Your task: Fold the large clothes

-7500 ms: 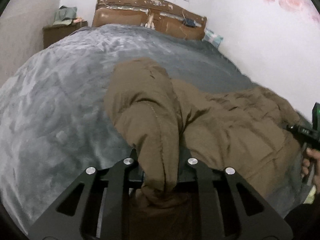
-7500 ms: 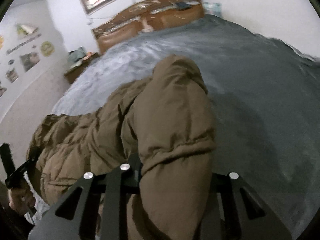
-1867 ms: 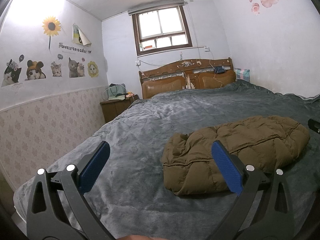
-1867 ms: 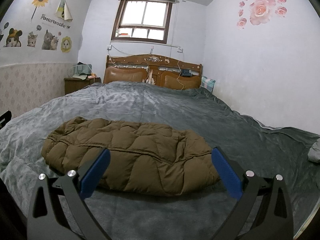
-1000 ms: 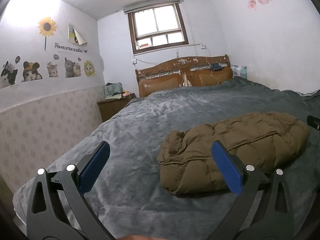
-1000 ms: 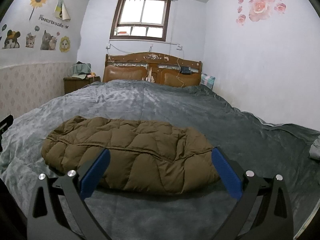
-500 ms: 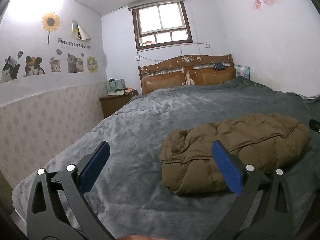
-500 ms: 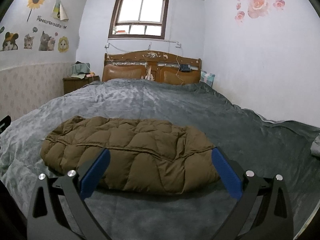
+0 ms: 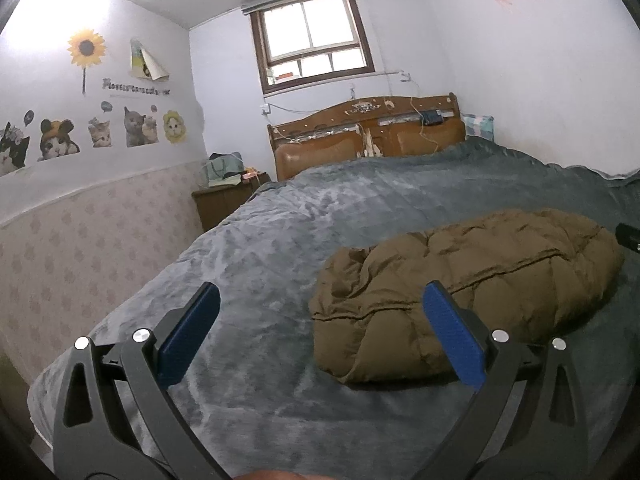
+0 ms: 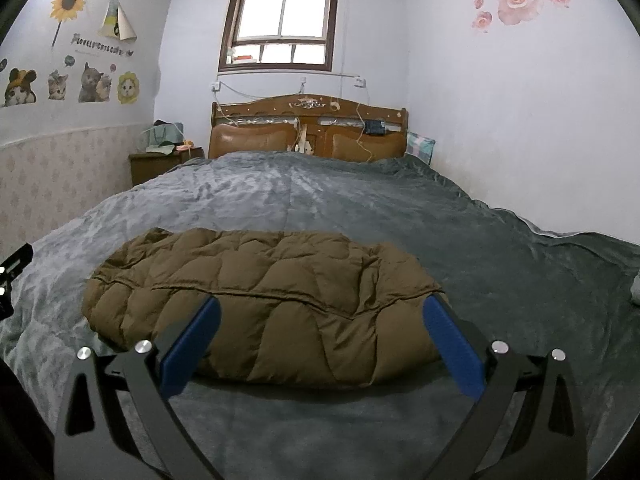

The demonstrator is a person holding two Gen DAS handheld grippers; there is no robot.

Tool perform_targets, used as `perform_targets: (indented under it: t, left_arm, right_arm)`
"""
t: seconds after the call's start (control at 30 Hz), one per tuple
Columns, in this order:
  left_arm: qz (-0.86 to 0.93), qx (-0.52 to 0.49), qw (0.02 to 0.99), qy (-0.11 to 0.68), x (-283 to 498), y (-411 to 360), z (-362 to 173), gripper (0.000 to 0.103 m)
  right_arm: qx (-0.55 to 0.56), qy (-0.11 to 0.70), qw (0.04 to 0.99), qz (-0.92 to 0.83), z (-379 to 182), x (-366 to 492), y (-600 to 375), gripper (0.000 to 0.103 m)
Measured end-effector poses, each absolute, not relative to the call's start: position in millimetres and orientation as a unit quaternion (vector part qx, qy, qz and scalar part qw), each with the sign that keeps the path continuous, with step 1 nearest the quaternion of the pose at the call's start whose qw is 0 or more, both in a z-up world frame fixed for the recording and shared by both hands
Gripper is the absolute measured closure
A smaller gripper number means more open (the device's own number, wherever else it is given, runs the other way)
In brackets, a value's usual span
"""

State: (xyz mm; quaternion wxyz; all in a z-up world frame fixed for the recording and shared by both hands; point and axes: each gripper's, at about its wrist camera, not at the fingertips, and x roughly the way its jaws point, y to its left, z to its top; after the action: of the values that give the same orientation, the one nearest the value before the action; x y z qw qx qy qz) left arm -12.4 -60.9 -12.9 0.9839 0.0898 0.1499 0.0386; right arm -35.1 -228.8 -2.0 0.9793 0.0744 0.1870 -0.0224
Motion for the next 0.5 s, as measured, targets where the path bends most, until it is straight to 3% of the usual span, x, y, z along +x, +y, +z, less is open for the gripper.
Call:
perform_targets:
  t: [0.5]
  left_arm:
    - [0.035, 0.072, 0.982, 0.172, -3.5, -56.9, -16.1, 0.003]
  right_arm:
    - [0.065, 0.190, 0.979, -0.021, -4.2, -33.4, -230.3, 0.002]
